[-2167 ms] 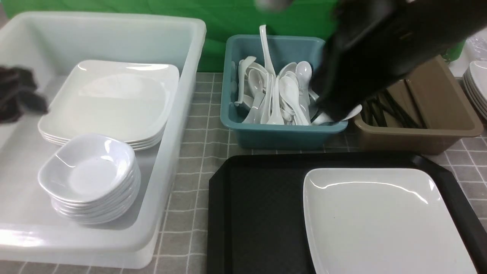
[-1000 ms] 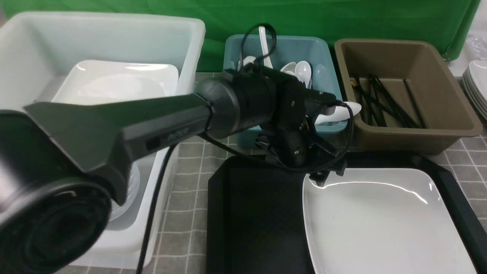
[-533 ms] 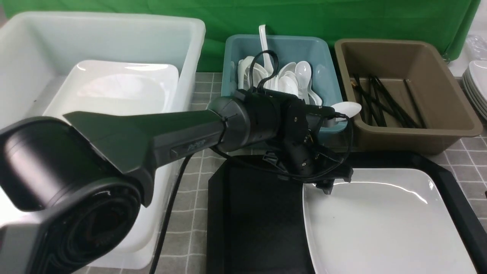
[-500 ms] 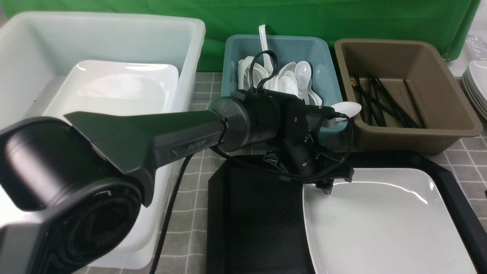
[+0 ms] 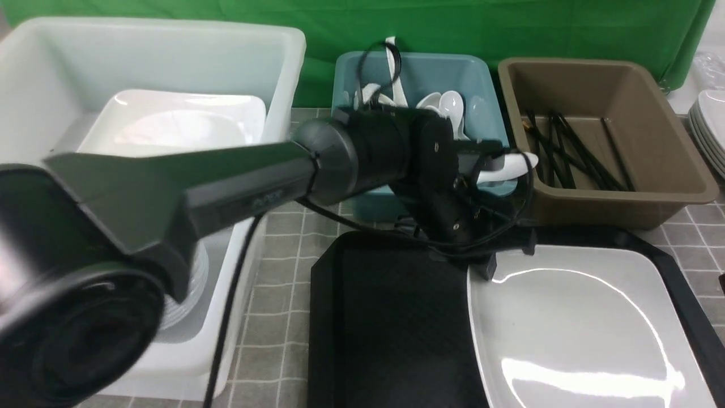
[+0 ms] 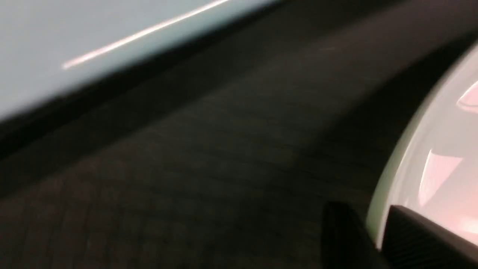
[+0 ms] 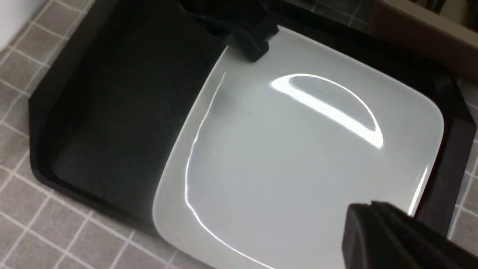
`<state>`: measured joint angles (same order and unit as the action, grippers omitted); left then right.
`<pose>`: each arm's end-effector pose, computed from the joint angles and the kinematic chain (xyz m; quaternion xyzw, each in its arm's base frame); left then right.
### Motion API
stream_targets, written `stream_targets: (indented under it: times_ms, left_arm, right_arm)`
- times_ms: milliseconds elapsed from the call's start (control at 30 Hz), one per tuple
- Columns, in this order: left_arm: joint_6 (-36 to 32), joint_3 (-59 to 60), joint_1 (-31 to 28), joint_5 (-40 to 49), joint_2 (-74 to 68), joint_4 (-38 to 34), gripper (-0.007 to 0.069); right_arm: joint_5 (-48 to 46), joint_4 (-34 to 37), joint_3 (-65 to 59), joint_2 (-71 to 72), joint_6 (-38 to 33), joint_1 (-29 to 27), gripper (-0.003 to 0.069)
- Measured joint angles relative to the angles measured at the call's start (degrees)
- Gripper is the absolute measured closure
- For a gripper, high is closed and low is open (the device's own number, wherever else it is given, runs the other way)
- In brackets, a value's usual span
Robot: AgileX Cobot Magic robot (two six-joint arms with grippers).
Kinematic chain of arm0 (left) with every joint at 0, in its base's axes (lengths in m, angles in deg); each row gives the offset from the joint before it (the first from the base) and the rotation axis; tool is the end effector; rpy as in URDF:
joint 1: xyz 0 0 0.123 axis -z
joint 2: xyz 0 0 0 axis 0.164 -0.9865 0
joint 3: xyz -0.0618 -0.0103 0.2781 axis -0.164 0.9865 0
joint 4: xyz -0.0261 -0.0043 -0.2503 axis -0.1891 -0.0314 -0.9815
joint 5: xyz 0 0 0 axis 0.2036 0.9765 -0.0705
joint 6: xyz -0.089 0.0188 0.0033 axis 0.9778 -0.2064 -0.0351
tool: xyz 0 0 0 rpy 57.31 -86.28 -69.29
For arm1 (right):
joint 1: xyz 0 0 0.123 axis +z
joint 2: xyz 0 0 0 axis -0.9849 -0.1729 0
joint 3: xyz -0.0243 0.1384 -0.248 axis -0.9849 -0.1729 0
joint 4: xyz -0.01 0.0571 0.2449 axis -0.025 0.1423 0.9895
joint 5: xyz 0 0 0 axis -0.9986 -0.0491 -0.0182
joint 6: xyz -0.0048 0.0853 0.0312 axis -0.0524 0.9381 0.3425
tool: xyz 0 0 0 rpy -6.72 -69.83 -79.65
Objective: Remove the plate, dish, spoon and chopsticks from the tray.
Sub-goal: Use the left arm to grab a plate from the dinner plate, then use the left arm to put the plate into the large storage box on the left
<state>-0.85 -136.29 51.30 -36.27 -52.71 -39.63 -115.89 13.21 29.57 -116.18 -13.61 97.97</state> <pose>0.3376 -0.3295 0.2090 0.2160 0.9390 -0.2171 0.1562 0.1379 0.0527 0.3698 -0.2102 0.8895 0.0787 0.3980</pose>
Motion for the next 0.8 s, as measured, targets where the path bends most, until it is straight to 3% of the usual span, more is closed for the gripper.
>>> stream_targets:
  times_ms: [200, 600, 800]
  left_arm:
    - [-0.64, 0.00, 0.05, 3.99, 8.45, 3.07, 0.0592]
    - [-2.09, 0.17, 0.05, 10.84, 19.55, 8.42, 0.0598]
    - [-1.82, 0.16, -1.16, 11.00, 25.86, 10.01, 0.0598]
  right_arm:
    - [-0.23, 4.27, 4.70, 0.00, 0.00, 0.00, 0.0635]
    - [-0.18, 6.96, 14.07, 0.00, -0.06, 0.00, 0.0630]
    - [-0.23, 14.34, 17.63, -2.19, -6.07, 0.00, 0.0629]
